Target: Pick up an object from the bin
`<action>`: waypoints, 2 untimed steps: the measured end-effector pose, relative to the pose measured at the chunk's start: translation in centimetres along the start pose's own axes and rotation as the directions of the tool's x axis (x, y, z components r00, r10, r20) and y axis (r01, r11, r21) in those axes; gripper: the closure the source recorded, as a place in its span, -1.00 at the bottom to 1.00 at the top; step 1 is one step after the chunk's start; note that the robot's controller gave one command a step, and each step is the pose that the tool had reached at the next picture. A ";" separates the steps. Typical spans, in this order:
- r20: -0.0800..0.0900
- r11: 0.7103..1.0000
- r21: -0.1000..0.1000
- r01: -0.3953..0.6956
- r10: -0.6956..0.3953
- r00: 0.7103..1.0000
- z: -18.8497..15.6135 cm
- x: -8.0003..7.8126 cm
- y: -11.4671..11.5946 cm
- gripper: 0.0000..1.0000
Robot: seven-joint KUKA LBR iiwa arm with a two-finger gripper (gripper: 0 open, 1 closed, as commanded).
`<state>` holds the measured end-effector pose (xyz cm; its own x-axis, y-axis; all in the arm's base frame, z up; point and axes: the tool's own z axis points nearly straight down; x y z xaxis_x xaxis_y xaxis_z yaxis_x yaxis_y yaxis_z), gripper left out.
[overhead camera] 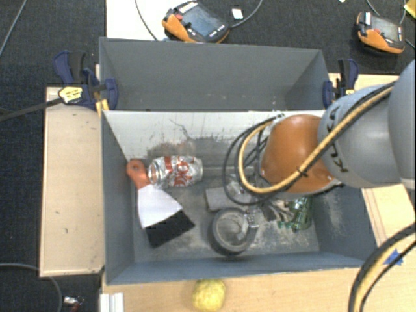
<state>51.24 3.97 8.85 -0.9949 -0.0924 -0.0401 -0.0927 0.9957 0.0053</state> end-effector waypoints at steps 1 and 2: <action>-0.002 0.999 0.001 -0.037 0.037 0.999 0.5 -0.9 1.7 -1.00; -0.010 1.000 -0.006 -0.029 0.028 1.000 -0.8 -0.8 3.7 -1.00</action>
Offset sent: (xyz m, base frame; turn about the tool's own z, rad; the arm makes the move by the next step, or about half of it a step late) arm 0.0027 0.0079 0.0867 -0.1235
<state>51.69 7.70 9.66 -0.9975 -0.0641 -0.0300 -0.0645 0.9978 0.0127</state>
